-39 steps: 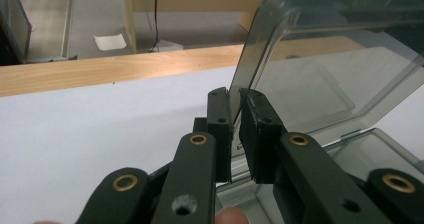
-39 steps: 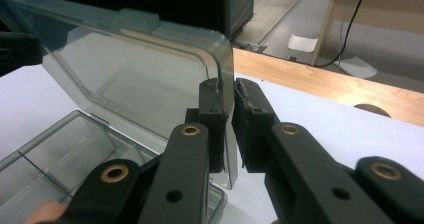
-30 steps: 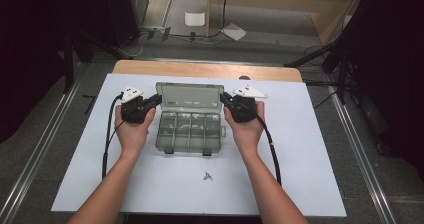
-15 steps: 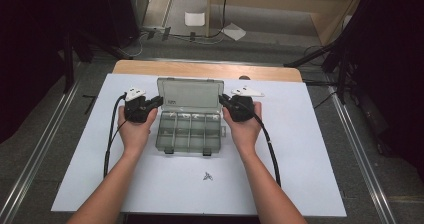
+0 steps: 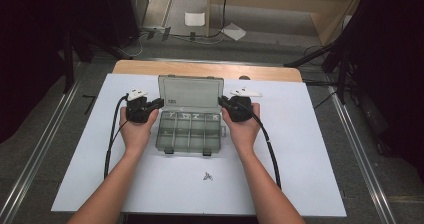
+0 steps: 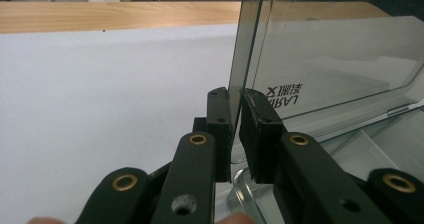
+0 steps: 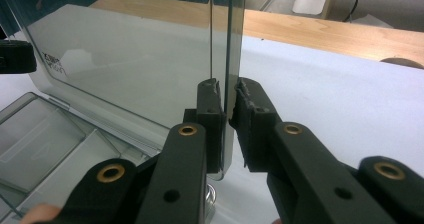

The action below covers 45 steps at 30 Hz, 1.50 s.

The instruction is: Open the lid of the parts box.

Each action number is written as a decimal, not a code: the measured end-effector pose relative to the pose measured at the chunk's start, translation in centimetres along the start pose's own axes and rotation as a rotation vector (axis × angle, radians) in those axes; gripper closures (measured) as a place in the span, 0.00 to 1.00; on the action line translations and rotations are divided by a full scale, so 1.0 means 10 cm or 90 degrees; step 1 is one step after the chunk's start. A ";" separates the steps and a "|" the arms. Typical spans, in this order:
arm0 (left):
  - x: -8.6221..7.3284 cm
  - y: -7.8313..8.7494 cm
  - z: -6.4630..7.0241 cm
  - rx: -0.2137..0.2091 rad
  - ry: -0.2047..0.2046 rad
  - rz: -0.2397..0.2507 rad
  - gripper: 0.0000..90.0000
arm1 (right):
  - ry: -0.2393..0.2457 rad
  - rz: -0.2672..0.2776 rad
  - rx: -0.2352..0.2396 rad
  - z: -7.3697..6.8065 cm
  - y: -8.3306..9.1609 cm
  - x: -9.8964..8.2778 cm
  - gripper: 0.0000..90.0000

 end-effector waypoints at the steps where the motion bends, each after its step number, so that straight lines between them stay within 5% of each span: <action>1: 0.00 0.00 0.00 0.000 0.000 0.000 0.91 | -0.001 -0.002 0.000 0.00 0.00 0.00 0.91; 19: -0.06 -0.08 -0.02 0.000 -0.001 -0.025 0.91 | -0.003 -0.017 0.000 0.03 -0.10 -0.05 0.91; 35: -0.10 -0.15 -0.07 -0.022 0.030 -0.048 0.91 | -0.030 -0.036 0.020 0.08 -0.23 -0.09 0.89; 45: -0.11 -0.16 -0.09 -0.002 0.024 -0.056 0.87 | -0.016 -0.055 0.008 0.10 -0.29 -0.15 0.86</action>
Point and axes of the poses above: each handheld gripper's, and its own axes: y roughly backward along the jaws, x roughly out of its top, z roughly to its right, the point moved 7 cm from there along -y, roughly forward along the jaws, and after that the axes turned 13 degrees about -z, right-handed, at the moved point
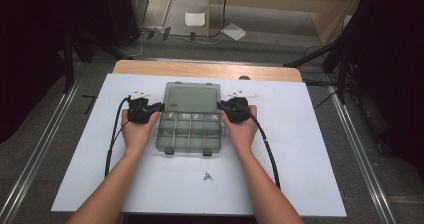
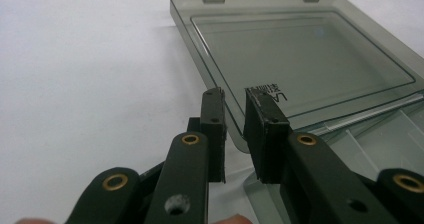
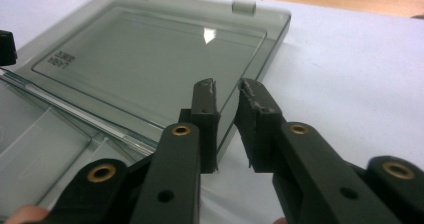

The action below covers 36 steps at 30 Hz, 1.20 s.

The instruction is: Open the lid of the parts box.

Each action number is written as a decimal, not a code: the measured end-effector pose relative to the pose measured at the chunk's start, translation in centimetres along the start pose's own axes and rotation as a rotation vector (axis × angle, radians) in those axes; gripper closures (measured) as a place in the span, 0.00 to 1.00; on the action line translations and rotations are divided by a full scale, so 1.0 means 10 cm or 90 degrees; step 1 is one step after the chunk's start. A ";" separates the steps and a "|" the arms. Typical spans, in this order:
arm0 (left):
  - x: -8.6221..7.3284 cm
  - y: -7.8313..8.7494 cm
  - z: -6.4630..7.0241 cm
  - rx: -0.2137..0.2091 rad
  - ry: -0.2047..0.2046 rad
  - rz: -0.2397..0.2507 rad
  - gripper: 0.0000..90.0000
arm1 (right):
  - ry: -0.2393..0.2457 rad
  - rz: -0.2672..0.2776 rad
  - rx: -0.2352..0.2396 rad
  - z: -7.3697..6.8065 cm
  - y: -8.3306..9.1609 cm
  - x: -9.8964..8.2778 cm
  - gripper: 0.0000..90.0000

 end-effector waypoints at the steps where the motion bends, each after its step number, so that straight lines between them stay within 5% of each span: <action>1: 0.01 0.02 -0.01 0.002 0.000 0.004 0.83 | 0.006 0.004 0.000 0.01 0.01 0.01 0.85; 5: 0.01 0.07 -0.01 -0.001 -0.005 0.007 0.80 | 0.015 0.017 0.002 0.01 0.07 0.02 0.74; 11: 0.01 0.22 0.13 -0.060 -0.038 -0.004 0.66 | 0.025 0.040 0.015 0.06 0.26 -0.06 0.39; 14: 0.00 0.24 0.17 -0.064 -0.050 -0.013 0.56 | 0.035 0.052 0.012 0.09 0.34 -0.15 0.16; 17: -0.02 0.28 0.21 -0.074 -0.063 -0.023 0.47 | 0.043 0.057 -0.004 0.11 0.41 -0.26 0.03; 19: -0.04 0.32 0.26 -0.096 -0.071 -0.033 0.42 | 0.042 0.060 0.017 0.12 0.47 -0.33 0.00; 23: -0.06 0.38 0.33 -0.113 -0.091 -0.042 0.19 | 0.055 0.074 0.003 0.15 0.60 -0.46 0.00; 28: -0.11 0.41 0.41 -0.135 -0.124 -0.067 0.02 | 0.062 0.083 -0.002 0.22 0.80 -0.62 0.00; 36: -0.17 0.48 0.54 -0.136 -0.177 -0.093 0.00 | 0.049 0.102 0.002 0.39 1.09 -0.92 0.00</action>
Point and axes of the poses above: each handheld gripper's, and its own axes: y roughly backward along the jaws, x roughly out of its top, z roughly to its right, the point moved 7 cm from there along -y, roughly forward along the jaws, and after that the axes turned 13 degrees about -z, right-handed, at the moved point
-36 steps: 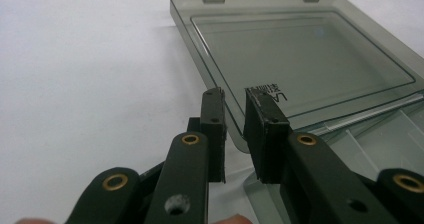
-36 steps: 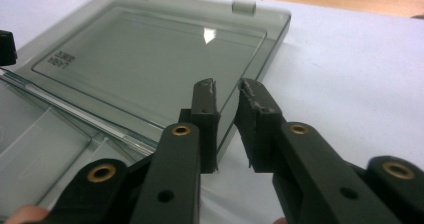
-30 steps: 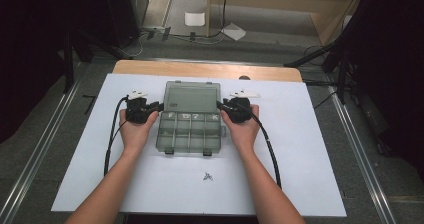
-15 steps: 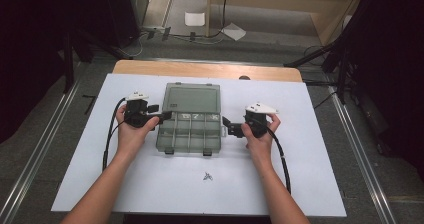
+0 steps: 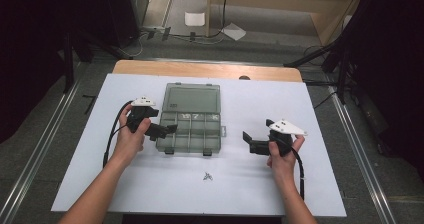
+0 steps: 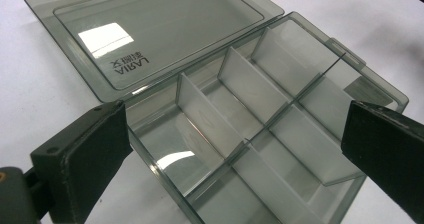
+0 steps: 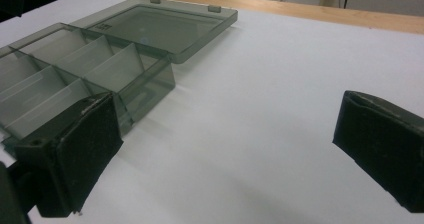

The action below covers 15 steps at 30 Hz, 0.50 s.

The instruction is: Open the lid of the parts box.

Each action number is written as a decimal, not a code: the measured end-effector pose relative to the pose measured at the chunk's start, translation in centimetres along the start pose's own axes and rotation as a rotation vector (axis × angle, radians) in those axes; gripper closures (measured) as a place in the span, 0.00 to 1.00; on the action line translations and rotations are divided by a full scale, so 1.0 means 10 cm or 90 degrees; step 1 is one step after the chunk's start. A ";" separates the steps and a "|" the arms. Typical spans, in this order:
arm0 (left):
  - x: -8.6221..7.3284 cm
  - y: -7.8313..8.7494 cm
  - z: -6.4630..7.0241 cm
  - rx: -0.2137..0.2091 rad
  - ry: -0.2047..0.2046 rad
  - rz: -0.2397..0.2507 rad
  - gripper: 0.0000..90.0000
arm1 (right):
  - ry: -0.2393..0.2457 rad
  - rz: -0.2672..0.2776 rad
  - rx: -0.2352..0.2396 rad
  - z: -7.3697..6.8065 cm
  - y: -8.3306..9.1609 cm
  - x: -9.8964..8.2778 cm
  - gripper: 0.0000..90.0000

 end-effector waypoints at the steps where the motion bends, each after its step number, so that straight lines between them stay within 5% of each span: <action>1: 0.00 0.01 0.01 0.000 0.001 -0.002 0.00 | -0.005 0.001 0.001 0.02 0.03 -0.04 0.00; 15: -0.03 -0.02 0.16 0.001 -0.033 -0.029 0.00 | -0.003 0.008 -0.026 0.13 0.38 -0.31 0.00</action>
Point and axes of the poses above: each handheld gripper's, and its own axes: y roughly backward along the jaws, x roughly out of its top, z roughly to its right, the point moved 7 cm from there along -y, roughly forward along the jaws, and after that the axes turned 13 degrees about -z, right-handed, at the moved point
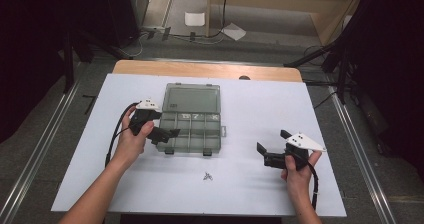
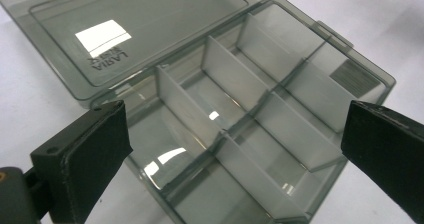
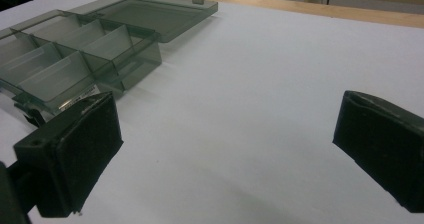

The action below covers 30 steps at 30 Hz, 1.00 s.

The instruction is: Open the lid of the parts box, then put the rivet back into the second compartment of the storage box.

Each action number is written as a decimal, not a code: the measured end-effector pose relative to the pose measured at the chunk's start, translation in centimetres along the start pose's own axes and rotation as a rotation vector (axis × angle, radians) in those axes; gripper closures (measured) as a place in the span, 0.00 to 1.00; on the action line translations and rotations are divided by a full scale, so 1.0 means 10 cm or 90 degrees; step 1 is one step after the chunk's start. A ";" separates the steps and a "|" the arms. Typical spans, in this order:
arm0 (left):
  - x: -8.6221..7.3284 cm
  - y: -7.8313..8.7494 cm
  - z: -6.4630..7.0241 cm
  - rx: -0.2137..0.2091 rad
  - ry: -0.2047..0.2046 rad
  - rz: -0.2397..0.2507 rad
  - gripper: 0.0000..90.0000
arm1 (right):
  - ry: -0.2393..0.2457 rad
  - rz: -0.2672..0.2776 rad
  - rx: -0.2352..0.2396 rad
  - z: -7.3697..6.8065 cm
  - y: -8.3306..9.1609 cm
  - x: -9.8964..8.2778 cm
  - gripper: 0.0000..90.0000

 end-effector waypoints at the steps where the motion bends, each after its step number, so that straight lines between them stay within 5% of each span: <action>1: 0.00 0.00 0.02 -0.002 -0.005 -0.003 0.00 | -0.001 0.002 0.000 0.00 0.02 -0.02 0.00; 12: 0.04 -0.02 0.23 -0.008 -0.043 -0.015 0.00 | 0.001 0.017 -0.004 0.06 0.34 -0.21 0.00; 30: 0.03 -0.08 0.55 -0.026 -0.085 -0.042 0.00 | -0.013 0.033 -0.021 0.23 0.55 -0.38 0.06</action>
Point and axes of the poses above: each handheld gripper's, and its own axes: y roughly backward along the jaws, x roughly out of its top, z roughly to its right, the point moved 7 cm from there along -y, roughly forward along the jaws, and after that the axes turned 13 degrees about -z, right-handed, at the moved point
